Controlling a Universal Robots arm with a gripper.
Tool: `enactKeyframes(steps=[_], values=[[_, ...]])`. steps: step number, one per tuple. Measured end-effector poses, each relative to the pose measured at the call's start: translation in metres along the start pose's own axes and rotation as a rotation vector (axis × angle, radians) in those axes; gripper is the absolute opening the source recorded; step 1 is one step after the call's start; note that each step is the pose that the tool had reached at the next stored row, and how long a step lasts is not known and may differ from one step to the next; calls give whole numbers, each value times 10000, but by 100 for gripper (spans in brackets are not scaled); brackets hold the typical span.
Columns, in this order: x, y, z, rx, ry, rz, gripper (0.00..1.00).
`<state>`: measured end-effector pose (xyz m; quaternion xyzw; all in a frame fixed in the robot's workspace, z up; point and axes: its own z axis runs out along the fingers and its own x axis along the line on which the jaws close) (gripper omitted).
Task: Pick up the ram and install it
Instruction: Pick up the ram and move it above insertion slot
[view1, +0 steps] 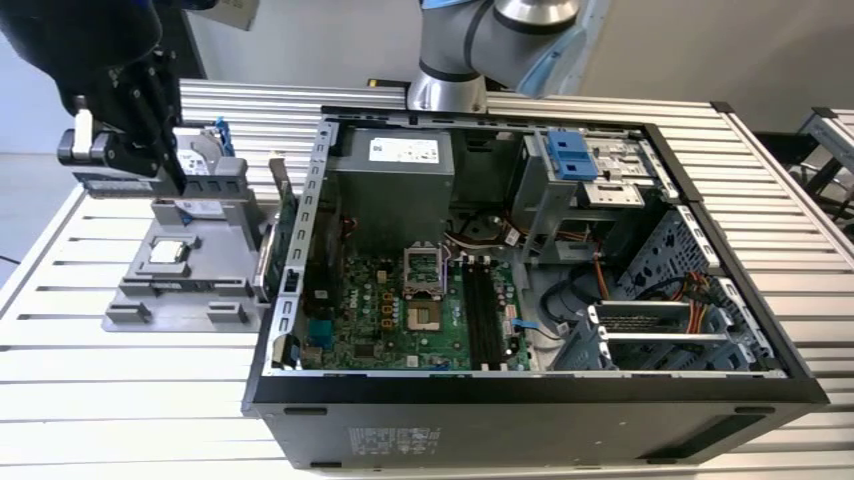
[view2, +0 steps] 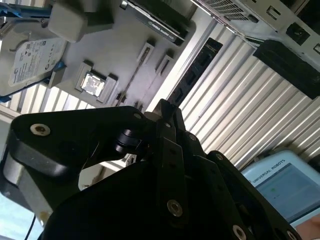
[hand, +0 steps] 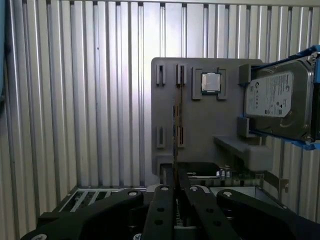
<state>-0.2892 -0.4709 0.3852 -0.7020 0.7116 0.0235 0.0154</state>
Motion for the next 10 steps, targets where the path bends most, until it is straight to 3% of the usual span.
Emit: enactKeyframes(steps=[10], values=[[-3, -235, -2, -16, -1, 1, 0]])
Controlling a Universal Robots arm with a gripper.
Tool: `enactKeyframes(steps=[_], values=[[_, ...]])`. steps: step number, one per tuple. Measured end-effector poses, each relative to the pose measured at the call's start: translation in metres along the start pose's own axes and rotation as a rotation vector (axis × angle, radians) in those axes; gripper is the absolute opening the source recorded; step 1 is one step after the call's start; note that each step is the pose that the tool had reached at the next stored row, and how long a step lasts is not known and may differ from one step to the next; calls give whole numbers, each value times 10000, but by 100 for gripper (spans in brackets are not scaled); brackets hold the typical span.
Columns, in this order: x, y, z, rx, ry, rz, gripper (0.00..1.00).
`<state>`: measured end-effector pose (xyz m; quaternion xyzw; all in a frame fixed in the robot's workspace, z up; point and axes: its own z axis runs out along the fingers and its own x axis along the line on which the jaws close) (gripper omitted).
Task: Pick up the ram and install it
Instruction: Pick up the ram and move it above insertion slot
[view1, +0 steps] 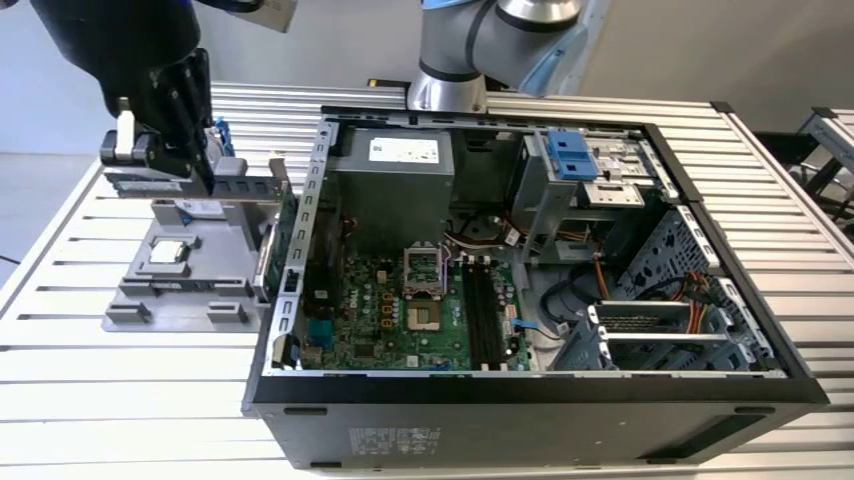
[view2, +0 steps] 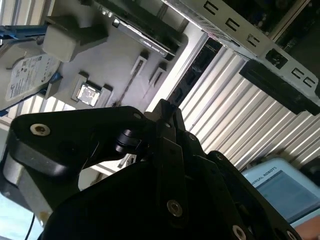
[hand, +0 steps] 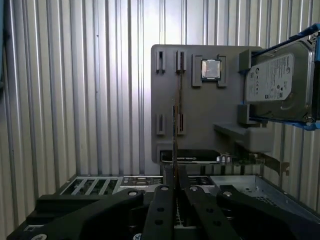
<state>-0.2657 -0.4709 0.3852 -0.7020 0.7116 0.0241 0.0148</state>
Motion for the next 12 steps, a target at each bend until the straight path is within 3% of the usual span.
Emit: enactKeyframes(steps=[6, 7, 12], values=[[-3, -196, -3, -21, 1, 1, 0], [-4, -270, -4, -29, 1, 1, 0], [-6, -439, -6, -43, 1, 3, 0]])
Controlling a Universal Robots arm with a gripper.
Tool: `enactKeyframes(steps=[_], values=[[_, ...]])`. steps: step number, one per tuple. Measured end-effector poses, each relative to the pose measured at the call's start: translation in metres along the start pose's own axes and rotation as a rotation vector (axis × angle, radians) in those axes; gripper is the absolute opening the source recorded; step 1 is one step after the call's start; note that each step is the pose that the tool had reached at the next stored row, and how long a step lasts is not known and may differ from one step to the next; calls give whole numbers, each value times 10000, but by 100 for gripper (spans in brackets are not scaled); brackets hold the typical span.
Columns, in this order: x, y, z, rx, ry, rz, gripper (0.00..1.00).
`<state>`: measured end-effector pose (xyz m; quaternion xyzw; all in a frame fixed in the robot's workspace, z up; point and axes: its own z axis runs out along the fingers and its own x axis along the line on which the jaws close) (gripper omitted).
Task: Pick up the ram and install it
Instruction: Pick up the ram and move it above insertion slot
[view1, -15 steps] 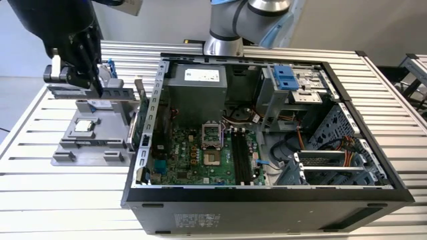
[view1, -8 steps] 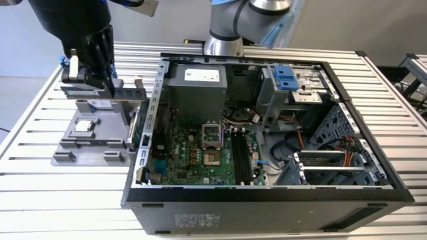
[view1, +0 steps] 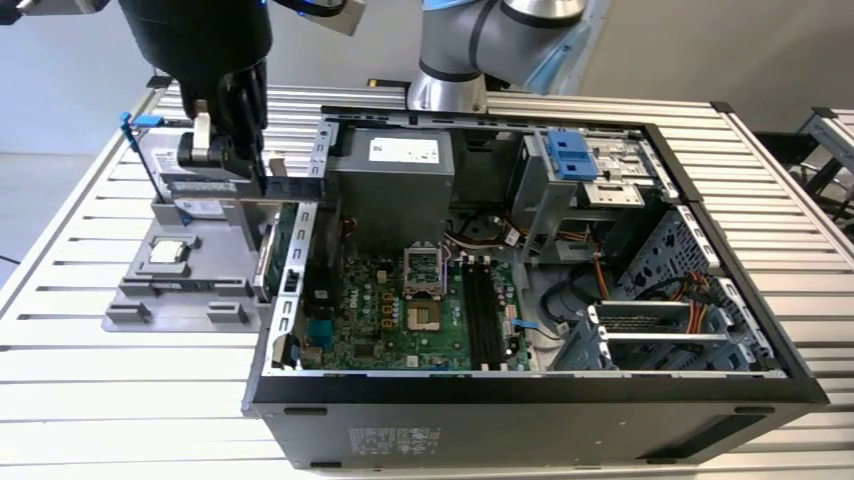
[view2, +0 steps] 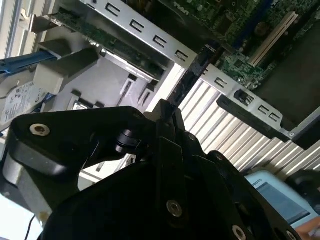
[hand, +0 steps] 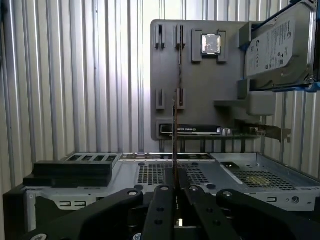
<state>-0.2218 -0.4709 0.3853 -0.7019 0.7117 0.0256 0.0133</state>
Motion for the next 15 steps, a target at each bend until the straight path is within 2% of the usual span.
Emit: enactKeyframes(steps=[10, 15], values=[[-5, -339, -6, -29, 1, 1, 0], [-6, -459, -7, -32, 0, 0, 0]])
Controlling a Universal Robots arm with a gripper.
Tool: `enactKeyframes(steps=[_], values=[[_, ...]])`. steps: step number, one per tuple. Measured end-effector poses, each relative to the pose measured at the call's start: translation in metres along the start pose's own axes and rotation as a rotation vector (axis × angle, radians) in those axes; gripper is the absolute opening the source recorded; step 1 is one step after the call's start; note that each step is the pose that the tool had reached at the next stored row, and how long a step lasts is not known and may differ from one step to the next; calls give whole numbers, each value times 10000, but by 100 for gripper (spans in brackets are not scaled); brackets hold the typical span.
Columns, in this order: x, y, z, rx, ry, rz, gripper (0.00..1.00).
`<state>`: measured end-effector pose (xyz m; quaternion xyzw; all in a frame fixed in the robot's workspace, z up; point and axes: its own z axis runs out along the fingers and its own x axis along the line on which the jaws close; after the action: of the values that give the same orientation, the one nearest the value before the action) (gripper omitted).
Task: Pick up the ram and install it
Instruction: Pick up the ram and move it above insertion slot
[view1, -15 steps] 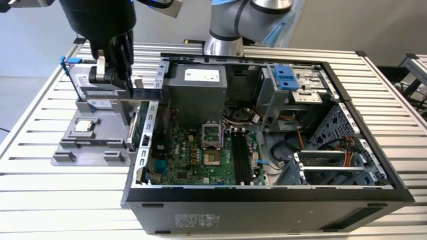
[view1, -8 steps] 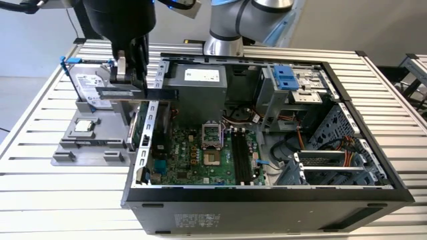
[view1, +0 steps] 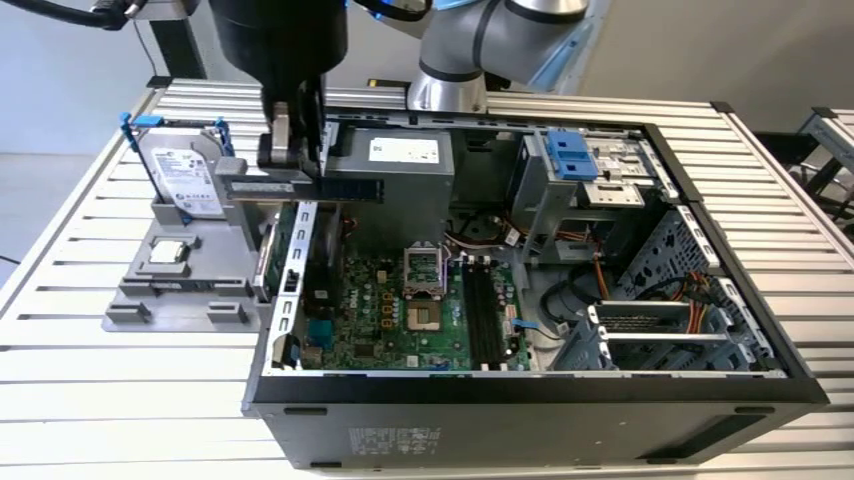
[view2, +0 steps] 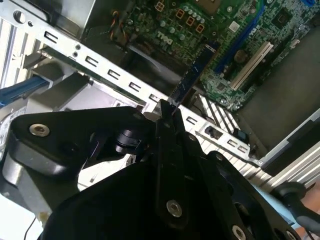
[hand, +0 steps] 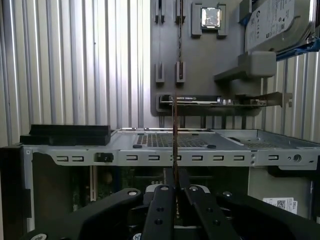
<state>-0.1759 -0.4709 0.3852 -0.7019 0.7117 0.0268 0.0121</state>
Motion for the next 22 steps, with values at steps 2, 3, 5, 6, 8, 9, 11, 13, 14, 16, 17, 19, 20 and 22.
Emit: enactKeyframes(steps=[2, 3, 5, 6, 8, 9, 11, 13, 14, 16, 17, 19, 20, 22], values=[[-1, -46, -2, 0, 1, 1, 0], [-1, -69, -2, 0, 0, 1, 0], [-2, -113, -3, 0, 1, 1, 0], [-2, -128, -3, 0, 1, 0, 0], [-2, -163, -4, 0, 1, 0, 0], [-3, -184, -5, -1, 2, 0, 0], [-3, -223, -5, 0, 1, 1, 0], [-4, -262, -6, 0, 1, 2, 0], [-4, -285, -6, 0, 0, 1, 0], [-5, -335, -7, 0, 0, 0, 0], [-5, -359, -7, 0, 0, 0, 0], [-6, -407, -8, 0, 0, 0, 0], [-6, -432, -9, 0, 1, 1, 0], [-7, -481, -10, 0, 1, 1, 0]])
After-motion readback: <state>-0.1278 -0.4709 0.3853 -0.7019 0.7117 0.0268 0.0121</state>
